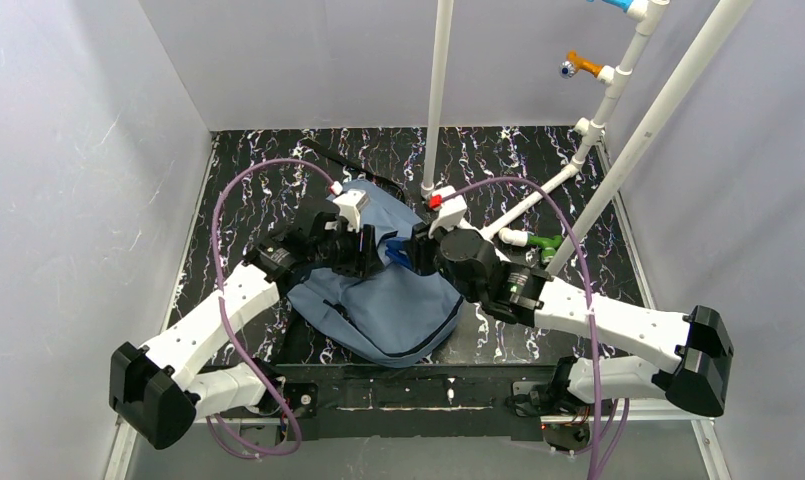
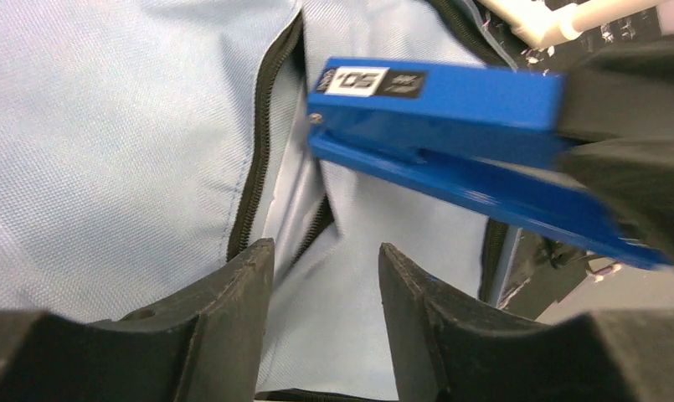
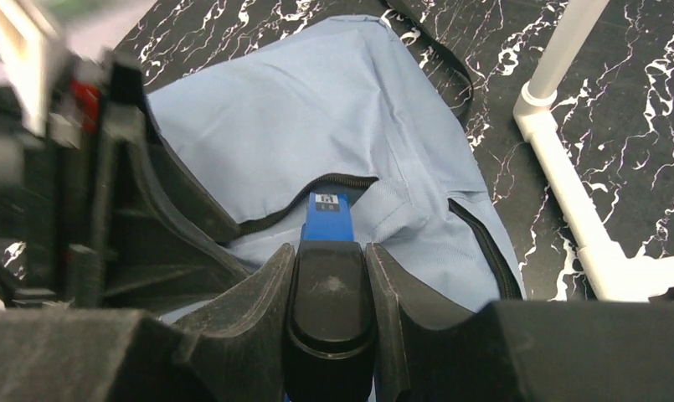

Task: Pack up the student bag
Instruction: Place the stationery in the student bag.

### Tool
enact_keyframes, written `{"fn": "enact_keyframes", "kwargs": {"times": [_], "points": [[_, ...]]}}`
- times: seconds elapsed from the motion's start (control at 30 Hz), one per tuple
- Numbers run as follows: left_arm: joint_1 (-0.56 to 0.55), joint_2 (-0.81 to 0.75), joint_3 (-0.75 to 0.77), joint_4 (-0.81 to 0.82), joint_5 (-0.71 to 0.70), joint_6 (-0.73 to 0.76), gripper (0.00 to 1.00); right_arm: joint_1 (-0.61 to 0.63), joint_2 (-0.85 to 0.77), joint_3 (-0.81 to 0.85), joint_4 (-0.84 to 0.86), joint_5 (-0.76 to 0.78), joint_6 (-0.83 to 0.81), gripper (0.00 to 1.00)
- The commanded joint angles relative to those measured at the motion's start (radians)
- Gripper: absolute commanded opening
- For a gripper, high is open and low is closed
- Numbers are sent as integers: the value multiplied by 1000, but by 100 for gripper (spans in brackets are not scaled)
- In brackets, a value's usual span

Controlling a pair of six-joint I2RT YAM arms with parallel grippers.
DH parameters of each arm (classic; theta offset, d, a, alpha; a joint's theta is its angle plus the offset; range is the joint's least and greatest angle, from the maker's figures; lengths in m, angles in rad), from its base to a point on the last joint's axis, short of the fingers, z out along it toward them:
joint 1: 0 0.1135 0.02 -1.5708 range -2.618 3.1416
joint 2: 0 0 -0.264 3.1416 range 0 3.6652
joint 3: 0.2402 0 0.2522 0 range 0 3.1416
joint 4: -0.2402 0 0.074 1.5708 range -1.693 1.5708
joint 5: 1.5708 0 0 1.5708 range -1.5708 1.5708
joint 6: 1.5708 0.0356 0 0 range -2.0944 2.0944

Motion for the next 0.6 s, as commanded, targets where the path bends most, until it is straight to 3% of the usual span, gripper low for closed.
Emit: {"fn": "enact_keyframes", "kwargs": {"times": [0.0, 0.1, 0.17, 0.4, 0.57], "points": [[-8, -7, 146, -101, -39, 55, 51, 2, -51, -93, 223, -20, -35, 1], [-8, 22, 223, -104, -158, 86, 62, 2, -71, -141, 268, -40, -34, 1], [-8, 65, 247, -77, -205, 133, 64, 2, -77, -156, 270, -32, -31, 1], [-10, 266, 292, -53, -225, 230, 56, 1, -105, -163, 232, 19, -24, 1], [-12, 284, 260, -48, -167, 222, 47, 2, -131, -172, 212, 45, -18, 1]]}}
